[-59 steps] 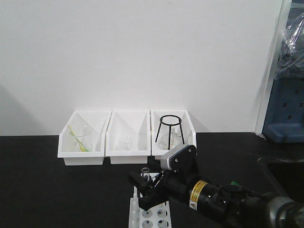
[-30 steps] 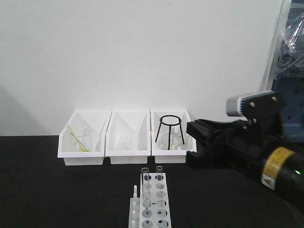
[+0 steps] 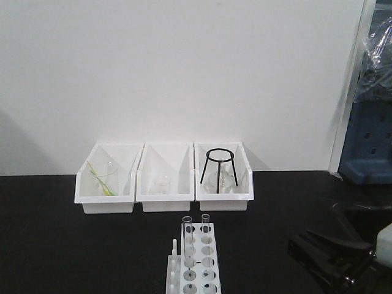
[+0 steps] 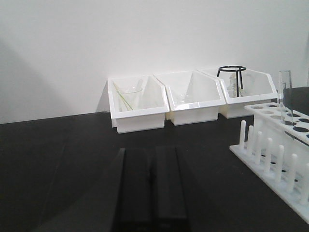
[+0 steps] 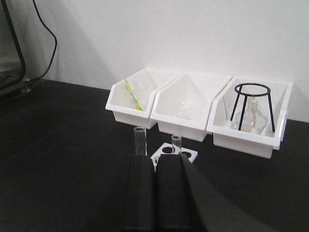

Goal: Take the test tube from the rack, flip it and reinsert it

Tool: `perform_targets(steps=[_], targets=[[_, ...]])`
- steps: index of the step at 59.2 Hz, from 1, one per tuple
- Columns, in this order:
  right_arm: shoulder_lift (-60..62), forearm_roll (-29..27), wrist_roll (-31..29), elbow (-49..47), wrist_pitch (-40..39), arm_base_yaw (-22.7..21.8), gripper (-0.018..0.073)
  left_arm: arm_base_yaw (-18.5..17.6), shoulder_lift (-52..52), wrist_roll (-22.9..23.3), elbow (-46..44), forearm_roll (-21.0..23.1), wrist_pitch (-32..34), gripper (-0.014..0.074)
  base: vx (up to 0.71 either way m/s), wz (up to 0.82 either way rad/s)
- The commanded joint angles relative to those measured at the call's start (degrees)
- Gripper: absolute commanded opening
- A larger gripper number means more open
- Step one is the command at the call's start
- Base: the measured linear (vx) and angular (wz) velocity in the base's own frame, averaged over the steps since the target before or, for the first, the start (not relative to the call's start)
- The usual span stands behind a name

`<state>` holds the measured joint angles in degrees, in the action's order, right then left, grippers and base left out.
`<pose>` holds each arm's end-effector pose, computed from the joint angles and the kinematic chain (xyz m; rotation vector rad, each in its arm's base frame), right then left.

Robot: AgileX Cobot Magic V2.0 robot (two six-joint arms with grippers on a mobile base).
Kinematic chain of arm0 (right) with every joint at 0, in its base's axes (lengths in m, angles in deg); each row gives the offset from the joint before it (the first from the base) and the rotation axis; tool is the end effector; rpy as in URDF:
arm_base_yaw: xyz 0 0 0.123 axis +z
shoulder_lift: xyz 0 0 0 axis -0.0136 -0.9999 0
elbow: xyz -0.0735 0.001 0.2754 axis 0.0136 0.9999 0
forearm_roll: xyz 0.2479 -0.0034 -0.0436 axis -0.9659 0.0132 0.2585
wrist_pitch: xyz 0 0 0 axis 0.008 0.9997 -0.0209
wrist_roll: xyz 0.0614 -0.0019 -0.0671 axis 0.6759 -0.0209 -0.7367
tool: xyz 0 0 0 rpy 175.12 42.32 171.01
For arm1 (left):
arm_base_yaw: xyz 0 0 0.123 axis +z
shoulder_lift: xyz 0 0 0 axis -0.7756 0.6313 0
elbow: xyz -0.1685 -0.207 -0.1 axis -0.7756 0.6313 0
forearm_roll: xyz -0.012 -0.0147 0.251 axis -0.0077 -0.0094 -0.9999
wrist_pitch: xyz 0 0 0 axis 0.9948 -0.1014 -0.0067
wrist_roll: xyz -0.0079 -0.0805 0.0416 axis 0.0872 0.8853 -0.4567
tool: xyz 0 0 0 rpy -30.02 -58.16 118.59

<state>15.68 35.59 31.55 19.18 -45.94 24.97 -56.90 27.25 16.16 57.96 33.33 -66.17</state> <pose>0.1671 0.0889 0.2976 -0.4263 1.6713 0.4662 0.0561 -0.0059 0.1982 0.1021 1.5447 -0.0624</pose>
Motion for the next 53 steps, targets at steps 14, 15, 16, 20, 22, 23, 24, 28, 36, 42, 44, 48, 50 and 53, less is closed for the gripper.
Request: perform_targets(steps=[14, 15, 16, 20, 22, 23, 24, 28, 36, 42, 44, 48, 50, 53], targets=[[2.8, -3.0, -2.2, 1.6, -0.4, -0.1, -0.0011, 0.0, -0.5, 0.1, -0.3, 0.0, 4.7, -0.0006, 0.0, 0.0], [3.3, -4.0, -3.2, 2.0, 0.4, -0.1, -0.0011, 0.0, -0.5, 0.1, -0.3, 0.0, 4.7, -0.0006, 0.0, 0.0], [4.3, -5.6, -4.1, 2.5, 1.0, -0.1, -0.0011, 0.0, -0.5, 0.1, -0.3, 0.0, 4.7, -0.0006, 0.0, 0.0], [7.8, -11.7, -11.2, 4.6, 4.1, -0.1, -0.0011, 0.0, -0.5, 0.1, -0.3, 0.0, 4.7, -0.0006, 0.0, 0.0], [10.0, -15.3, -15.8, 6.0, 5.1, -0.1, -0.0011, 0.0, -0.5, 0.1, -0.3, 0.0, 4.7, -0.0006, 0.0, 0.0], [11.0, -16.7, -17.7, 6.6, 5.5, -0.2, -0.0011, 0.0, -0.5, 0.1, -0.3, 0.0, 4.7, -0.0006, 0.0, 0.0], [12.0, -18.6, -19.5, 7.3, 5.8, -0.2, -0.0011, 0.0, -0.5, 0.1, -0.3, 0.0, 4.7, -0.0006, 0.0, 0.0], [17.4, -23.3, -28.5, 11.2, 7.3, -0.4, -0.0011, 0.0, -0.5, 0.1, -0.3, 0.0, 4.7, -0.0006, 0.0, 0.0], [26.3, -28.8, -31.5, 18.9, 7.4, -5.7, -0.0011, 0.0, -0.5, 0.1, -0.3, 0.0, 4.7, -0.0006, 0.0, 0.0], [32.1, -29.2, -30.4, 23.5, 7.4, -11.6, -0.0011, 0.0, -0.5, 0.1, -0.3, 0.0, 4.7, -0.0006, 0.0, 0.0], [33.6, -29.2, -30.2, 24.8, 7.5, -13.4, -0.0011, 0.0, -0.5, 0.1, -0.3, 0.0, 4.7, -0.0006, 0.0, 0.0], [37.5, -29.2, -30.0, 26.9, 7.5, -16.7, -0.0011, 0.0, -0.5, 0.1, -0.3, 0.0, 4.7, -0.0006, 0.0, 0.0], [39.5, -29.2, -30.0, 27.6, 7.8, -17.8, -0.0011, 0.0, -0.5, 0.1, -0.3, 0.0, 4.7, -0.0006, 0.0, 0.0], [42.2, -29.1, -30.0, 28.6, 8.2, -19.4, -0.0011, 0.0, -0.5, 0.1, -0.3, 0.0, 4.7, -0.0006, 0.0, 0.0]])
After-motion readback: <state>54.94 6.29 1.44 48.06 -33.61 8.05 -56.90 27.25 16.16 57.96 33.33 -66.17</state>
